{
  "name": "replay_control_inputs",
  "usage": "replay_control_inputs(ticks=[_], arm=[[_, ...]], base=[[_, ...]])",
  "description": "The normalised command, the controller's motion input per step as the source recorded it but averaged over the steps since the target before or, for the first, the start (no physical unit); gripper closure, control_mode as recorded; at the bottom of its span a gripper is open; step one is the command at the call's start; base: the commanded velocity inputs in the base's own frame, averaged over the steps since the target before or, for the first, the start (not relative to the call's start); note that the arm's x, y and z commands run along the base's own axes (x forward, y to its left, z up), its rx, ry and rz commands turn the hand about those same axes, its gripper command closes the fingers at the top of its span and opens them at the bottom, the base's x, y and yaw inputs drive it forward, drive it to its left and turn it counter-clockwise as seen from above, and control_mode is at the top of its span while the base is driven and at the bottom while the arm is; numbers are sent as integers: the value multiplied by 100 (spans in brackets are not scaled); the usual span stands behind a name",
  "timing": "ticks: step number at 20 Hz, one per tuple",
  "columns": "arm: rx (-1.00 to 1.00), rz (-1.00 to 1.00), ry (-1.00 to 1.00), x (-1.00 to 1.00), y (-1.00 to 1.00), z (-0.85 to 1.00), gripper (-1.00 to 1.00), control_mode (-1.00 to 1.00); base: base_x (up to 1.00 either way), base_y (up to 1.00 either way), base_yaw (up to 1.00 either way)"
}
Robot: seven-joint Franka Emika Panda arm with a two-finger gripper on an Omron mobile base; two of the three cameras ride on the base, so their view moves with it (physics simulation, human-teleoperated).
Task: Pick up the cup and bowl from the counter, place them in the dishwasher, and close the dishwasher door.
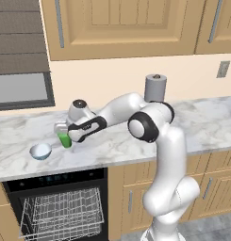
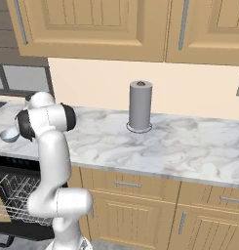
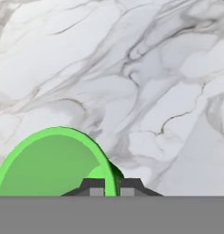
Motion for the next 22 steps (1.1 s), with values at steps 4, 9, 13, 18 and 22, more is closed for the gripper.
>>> replay_control_inputs(ticks=[4,9,13,18,22], arm=[[0,2,-10,-41,0,11,100,-100],[0,1,-11,-40,0,19,100,-100],[0,0,-10,-37,0,14,100,-100],[0,2,-9,-36,0,16,100,-100],[0,12,-8,-39,0,25,100,-100]], base=[[0,0,0],[0,0,0],[0,0,0],[0,0,0],[0,0,0]])
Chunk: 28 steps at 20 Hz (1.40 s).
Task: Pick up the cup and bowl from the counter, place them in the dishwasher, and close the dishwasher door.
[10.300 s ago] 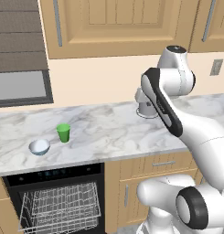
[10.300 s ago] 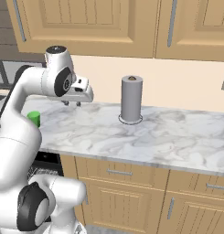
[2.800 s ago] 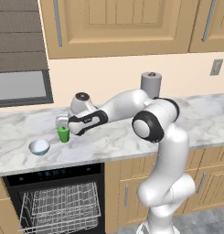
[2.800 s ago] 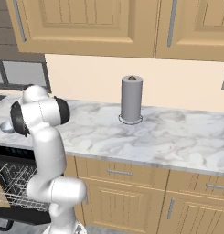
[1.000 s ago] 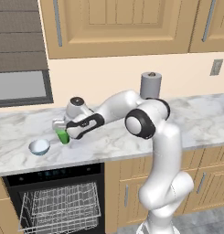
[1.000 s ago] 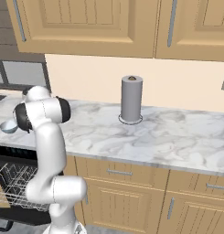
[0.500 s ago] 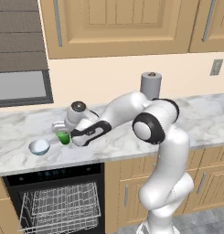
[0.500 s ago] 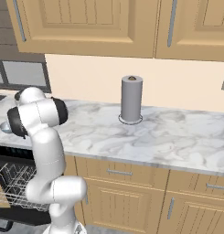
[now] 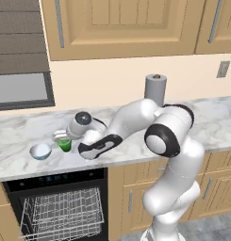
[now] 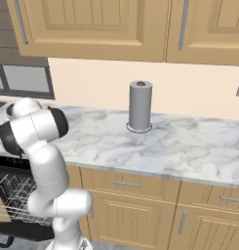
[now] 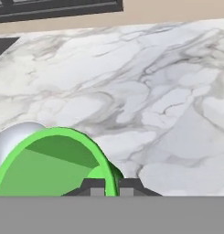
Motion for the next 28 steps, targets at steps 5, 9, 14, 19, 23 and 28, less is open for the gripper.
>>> replay_control_inputs(ticks=[5,9,14,19,23,28], arm=[[0,15,-7,-42,0,28,100,-100],[-3,15,-7,-43,0,26,100,-100],[-11,14,-5,-37,0,29,100,-100],[-21,11,-5,-38,0,34,100,-100],[-29,10,-5,-39,0,28,100,-100],[-25,14,-7,-28,2,2,100,-100]], base=[[0,0,0],[0,0,0],[0,0,0],[0,0,0],[0,0,0],[0,0,0]])
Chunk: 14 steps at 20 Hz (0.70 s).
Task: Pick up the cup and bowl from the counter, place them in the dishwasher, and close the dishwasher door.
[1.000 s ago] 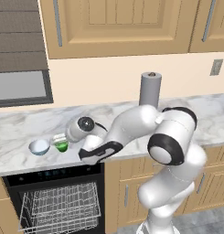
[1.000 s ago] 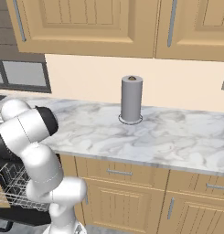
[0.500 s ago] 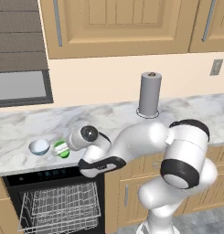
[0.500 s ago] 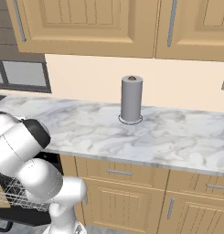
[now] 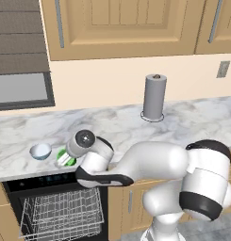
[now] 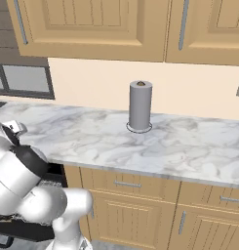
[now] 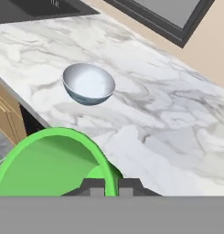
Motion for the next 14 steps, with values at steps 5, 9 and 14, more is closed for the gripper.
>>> replay_control_inputs(ticks=[5,9,14], arm=[[-18,11,-7,-5,6,-1,100,-100],[-18,7,-6,0,11,-3,100,-100],[-16,6,-7,-8,16,-13,100,-100]], base=[[0,0,0],[0,0,0],[0,0,0]])
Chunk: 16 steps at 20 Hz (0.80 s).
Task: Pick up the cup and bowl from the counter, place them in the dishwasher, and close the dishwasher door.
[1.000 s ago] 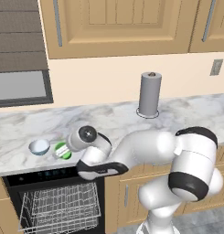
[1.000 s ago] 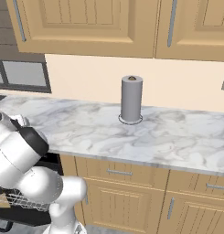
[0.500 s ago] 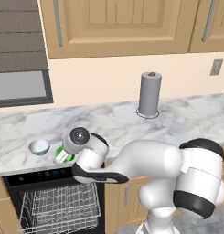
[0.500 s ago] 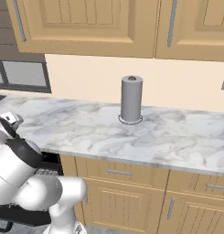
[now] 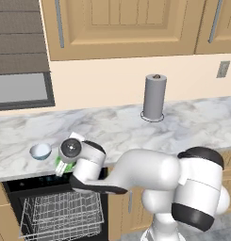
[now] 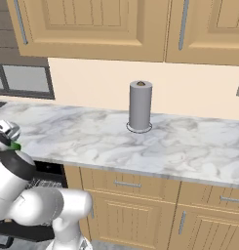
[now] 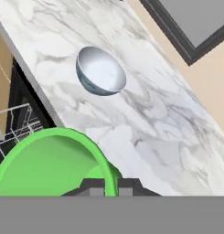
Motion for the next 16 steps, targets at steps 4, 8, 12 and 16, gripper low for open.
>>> replay_control_inputs(ticks=[4,8,12,16], arm=[[-16,7,-7,-12,22,-31,100,-100],[-13,7,-5,-13,28,-33,100,-100],[-2,5,-3,-30,31,-23,100,-100],[4,3,0,-30,25,-24,100,-100]], base=[[0,0,0],[0,0,0],[0,0,0],[0,0,0]])
